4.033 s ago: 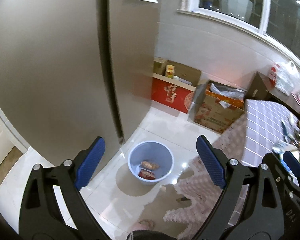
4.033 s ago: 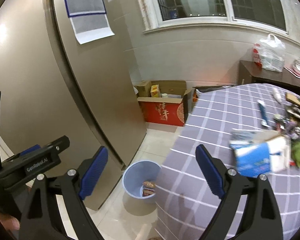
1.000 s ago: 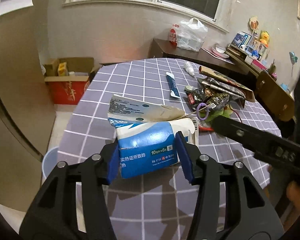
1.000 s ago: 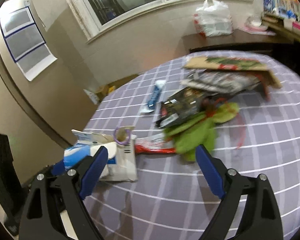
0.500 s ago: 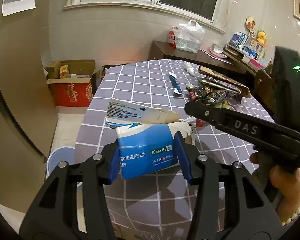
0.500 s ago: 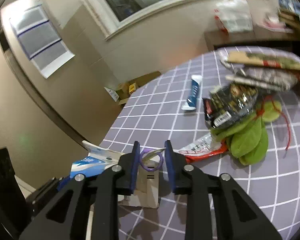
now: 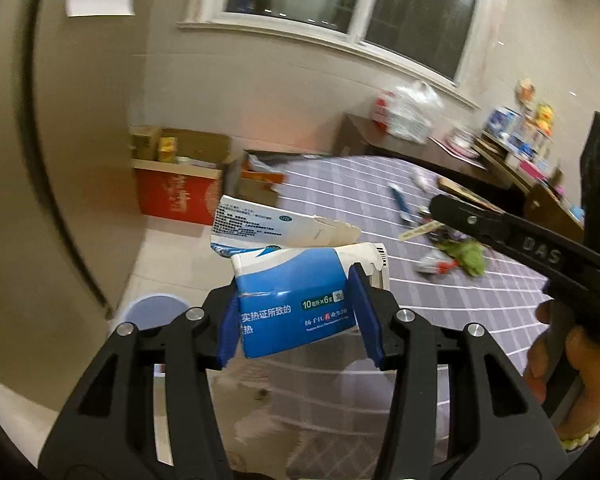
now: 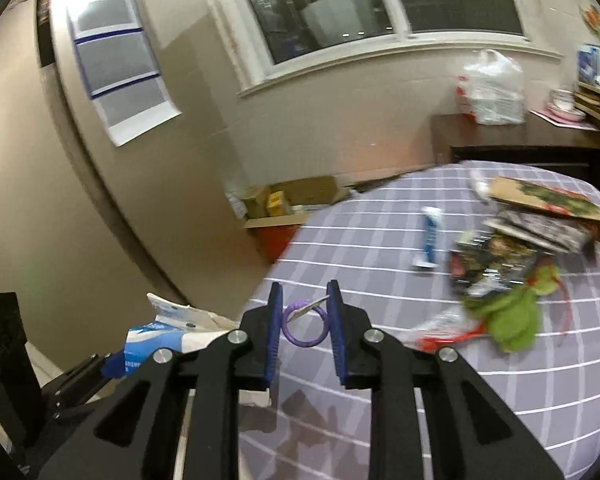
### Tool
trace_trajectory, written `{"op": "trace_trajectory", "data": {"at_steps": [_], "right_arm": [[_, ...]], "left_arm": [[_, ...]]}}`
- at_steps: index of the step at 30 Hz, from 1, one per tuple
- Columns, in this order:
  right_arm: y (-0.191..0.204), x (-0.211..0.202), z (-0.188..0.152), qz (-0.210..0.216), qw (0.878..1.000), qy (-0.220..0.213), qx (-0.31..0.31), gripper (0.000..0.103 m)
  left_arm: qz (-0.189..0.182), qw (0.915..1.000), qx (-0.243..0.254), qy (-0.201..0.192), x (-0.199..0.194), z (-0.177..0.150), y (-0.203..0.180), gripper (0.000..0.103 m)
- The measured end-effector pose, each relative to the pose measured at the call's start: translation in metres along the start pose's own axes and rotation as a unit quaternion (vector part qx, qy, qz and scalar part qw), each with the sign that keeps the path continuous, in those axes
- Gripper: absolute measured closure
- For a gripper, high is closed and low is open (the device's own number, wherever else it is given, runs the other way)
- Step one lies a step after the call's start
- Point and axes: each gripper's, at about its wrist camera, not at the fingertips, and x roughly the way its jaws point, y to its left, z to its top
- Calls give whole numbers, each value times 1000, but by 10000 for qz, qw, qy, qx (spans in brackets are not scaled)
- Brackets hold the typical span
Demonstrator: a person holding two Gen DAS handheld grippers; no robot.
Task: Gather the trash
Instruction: 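Carry the tissue pack and ring to the blue bin and release them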
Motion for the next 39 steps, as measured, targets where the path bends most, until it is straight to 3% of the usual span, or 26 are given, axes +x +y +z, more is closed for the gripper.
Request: {"op": "trace_trajectory", "data": {"at_steps": [7,11,16,17,18,19,22,27,39], "right_arm": [[74,51,-5,630,9965,380,-392,81],[122,91,-17,873,9918,622,-703,81],[165,154,-28,1015,9864,876,-952,80],[173,171,-30,1016,9856,866,-1034,71],[178,180,-32,986,9851,875,-1105,49],[182,196,-34,891,9850,901,-1175,43],[181,218,-42,811,9845,1054,-1140,42],[173,220,-52,642,9855,1120,-1103,34],[149,194,-47,66,9920,606,-1104,26]], "left_arm": [[921,9940,-589,-64,-22,-8,88,55],[1721,9816,-825,75,-18,-17,139,55],[2321,9671,-1013,240,1,-21,186,55],[2398,9648,-1039,282,8,-20,195,55],[2439,9629,-1106,335,13,-21,206,55],[2471,9612,-1152,411,19,-20,214,55],[2547,9583,-1172,553,34,-19,228,55],[2457,9593,-1187,725,55,-20,234,55],[2313,9643,-966,856,97,-5,223,55]]}}
